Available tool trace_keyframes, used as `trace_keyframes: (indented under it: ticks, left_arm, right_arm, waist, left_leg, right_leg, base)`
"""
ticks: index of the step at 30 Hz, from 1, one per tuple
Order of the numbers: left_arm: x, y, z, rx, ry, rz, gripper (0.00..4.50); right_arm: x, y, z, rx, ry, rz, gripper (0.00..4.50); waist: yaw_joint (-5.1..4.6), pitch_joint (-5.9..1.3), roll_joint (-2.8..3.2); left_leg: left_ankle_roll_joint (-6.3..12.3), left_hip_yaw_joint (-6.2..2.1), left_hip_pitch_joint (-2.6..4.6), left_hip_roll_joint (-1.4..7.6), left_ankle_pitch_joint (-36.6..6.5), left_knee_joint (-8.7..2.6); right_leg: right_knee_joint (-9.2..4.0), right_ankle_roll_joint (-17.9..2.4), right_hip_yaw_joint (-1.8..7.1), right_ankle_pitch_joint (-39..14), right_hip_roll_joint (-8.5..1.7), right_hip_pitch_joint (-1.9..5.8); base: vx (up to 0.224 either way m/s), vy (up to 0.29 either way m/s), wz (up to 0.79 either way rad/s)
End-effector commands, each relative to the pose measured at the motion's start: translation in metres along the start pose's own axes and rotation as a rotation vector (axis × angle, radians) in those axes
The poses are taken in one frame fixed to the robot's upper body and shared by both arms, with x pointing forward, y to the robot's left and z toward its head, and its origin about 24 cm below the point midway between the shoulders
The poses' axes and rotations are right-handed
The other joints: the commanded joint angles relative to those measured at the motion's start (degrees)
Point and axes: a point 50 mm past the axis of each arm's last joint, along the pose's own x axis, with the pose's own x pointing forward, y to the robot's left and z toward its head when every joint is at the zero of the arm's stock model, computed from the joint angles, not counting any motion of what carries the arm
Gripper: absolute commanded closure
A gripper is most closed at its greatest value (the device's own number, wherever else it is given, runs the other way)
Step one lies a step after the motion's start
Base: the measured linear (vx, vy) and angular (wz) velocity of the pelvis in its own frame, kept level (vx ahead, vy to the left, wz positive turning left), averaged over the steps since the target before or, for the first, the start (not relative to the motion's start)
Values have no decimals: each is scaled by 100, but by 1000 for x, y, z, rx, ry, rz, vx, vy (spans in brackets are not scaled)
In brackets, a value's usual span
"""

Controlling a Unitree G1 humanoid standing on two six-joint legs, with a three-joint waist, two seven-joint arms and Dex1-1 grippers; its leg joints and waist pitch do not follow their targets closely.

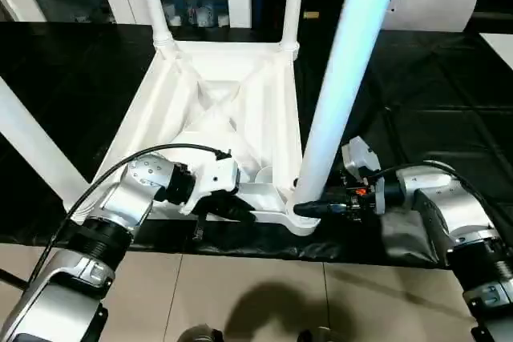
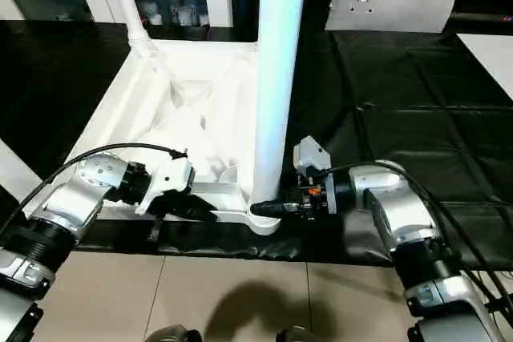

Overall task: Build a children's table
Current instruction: Rotate leg to tighten

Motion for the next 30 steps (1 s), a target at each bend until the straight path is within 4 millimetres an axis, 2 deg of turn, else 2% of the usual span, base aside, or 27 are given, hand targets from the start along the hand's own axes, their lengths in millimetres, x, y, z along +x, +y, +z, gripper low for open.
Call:
trace_keyframes:
  ticks: [1, 5, 10, 11, 13, 14, 15, 16, 18, 19, 20, 22, 23, 25, 27, 28, 29, 30]
  left_arm:
    - [9, -6, -4, 12, 49, -91, 450]
    - [7, -6, -6, 3, 53, -77, 450]
    - [10, 4, 0, -75, -7, 64, 450]
    - [10, 5, 1, -83, -14, 76, 450]
    - [12, 7, 5, -107, -41, 125, 450]
    - [16, 9, 9, -125, -66, 160, 450]
    - [19, 10, 13, -137, -84, 184, 450]
    - [21, 11, 16, -145, -95, 199, 450]
    - [28, 12, 22, -163, -117, 235, 450]
    - [32, 13, 26, -172, -128, 257, 450]
    - [37, 14, 30, -187, -136, 279, 450]
    - [47, 18, 36, -223, -142, 347, 450]
    - [50, 20, 38, -238, -141, 372, 450]
    - [56, 28, 42, -271, -145, 469, 450]
    - [59, 35, 45, -296, -148, 550, 450]
    - [59, 36, 46, -299, -147, 566, 450]
    - [59, 39, 47, -301, -148, 595, 450]
    - [58, 40, 48, -299, -148, 609, 450]
  right_arm:
    - [2, 1, 3, -2, -4, 52, 244]
    - [3, 3, 1, 11, 1, 75, 247]
    - [14, 8, -4, 109, -74, 12, 248]
    - [16, 9, -5, 118, -81, 1, 248]
    - [24, 11, -8, 137, -89, -70, 248]
    - [33, 12, -11, 160, -88, -137, 248]
    - [40, 11, -13, 182, -88, -200, 248]
    - [45, 11, -15, 205, -93, -241, 248]
    - [57, 10, -16, 267, -107, -332, 248]
    - [64, 9, -15, 280, -113, -378, 248]
    - [69, 8, -13, 296, -122, -425, 248]
    - [82, 1, -8, 365, -160, -550, 248]
    - [86, 0, -7, 391, -169, -591, 248]
    - [95, -7, -5, 436, -187, -695, 248]
    - [100, -13, -2, 466, -212, -790, 248]
    - [101, -15, -1, 470, -218, -811, 248]
    - [102, -17, 1, 482, -244, -840, 213]
    - [103, -19, 2, 486, -263, -856, 192]
  waist:
    - [-36, -400, -110]
    - [-28, -406, -95]
    - [-22, -398, -95]
    - [1, -389, -95]
    - [-21, -373, -96]
    - [-46, -353, -101]
    - [-63, -341, -111]
    - [-90, -315, -109]
    - [-147, -288, -102]
    - [-252, -274, -113]
    - [-305, -287, -77]
    - [-412, -272, -77]
    - [-449, -279, -48]
    - [-542, -269, -58]
    - [-595, -269, -40]
    - [-621, -279, -37]
    - [-638, -284, -46]
    - [-644, -318, -43]
  left_leg:
    - [835, -50, 78, 345, -379, -426]
    - [830, -50, 81, 348, -402, -426]
    - [765, -38, 92, 360, -466, -440]
    - [729, -46, 99, 361, -527, -445]
    - [555, -52, 95, 360, -756, -481]
    - [421, -60, 91, 353, -931, -504]
    - [372, -69, 86, 332, -1035, -510]
    - [247, -74, 99, 332, -1254, -535]
    - [102, -100, 100, 326, -1461, -560]
    - [-41, -147, 78, 287, -1821, -573]
    - [-87, -165, 110, 280, -1934, -567]
    - [-101, -158, 108, 273, -2015, -568]
    - [-110, -171, 113, 260, -2047, -567]
    - [-99, -170, 129, 243, -2194, -555]
    - [-104, -178, 143, 224, -2292, -542]
    - [-89, -195, 147, 235, -2313, -557]
    - [-61, -199, 122, 236, -2280, -568]
    - [20, -182, 92, 245, -2070, -584]
  right_leg:
    - [-322, -1623, 333, -465, -353, 317]
    - [-327, -1620, 328, -523, -356, 318]
    - [-345, -1637, 340, -598, -357, 309]
    - [-364, -1613, 337, -710, -364, 304]
    - [-407, -1485, 344, -1101, -368, 307]
    - [-434, -1392, 348, -1369, -369, 304]
    - [-458, -1330, 335, -1585, -368, 301]
    - [-507, -1175, 337, -2042, -372, 294]
    - [-527, -1047, 333, -2422, -366, 286]
    - [-592, -785, 298, -3031, -372, 287]
    - [-628, -691, 295, -3182, -382, 261]
    - [-654, -687, 307, -3137, -356, 213]
    - [-663, -664, 292, -3154, -354, 215]
    - [-700, -635, 279, -3255, -340, 175]
    - [-728, -591, 254, -3355, -333, 155]
    - [-735, -598, 250, -3222, -338, 168]
    - [-727, -607, 242, -3104, -328, 196]
    - [-710, -684, 262, -2705, -337, 232]
  base:
    - [0, 0, 0]
    - [0, 0, 0]
    - [0, 0, 0]
    - [0, 0, 0]
    - [0, 0, 0]
    - [0, 0, 0]
    - [0, 0, 0]
    - [0, 0, 0]
    - [0, 0, 0]
    - [0, 0, 0]
    - [0, 0, 0]
    - [0, 0, 0]
    - [0, 0, 0]
    - [0, 0, 0]
    - [0, 0, 0]
    - [0, 0, 0]
    - [0, 0, 0]
    - [0, 0, 0]
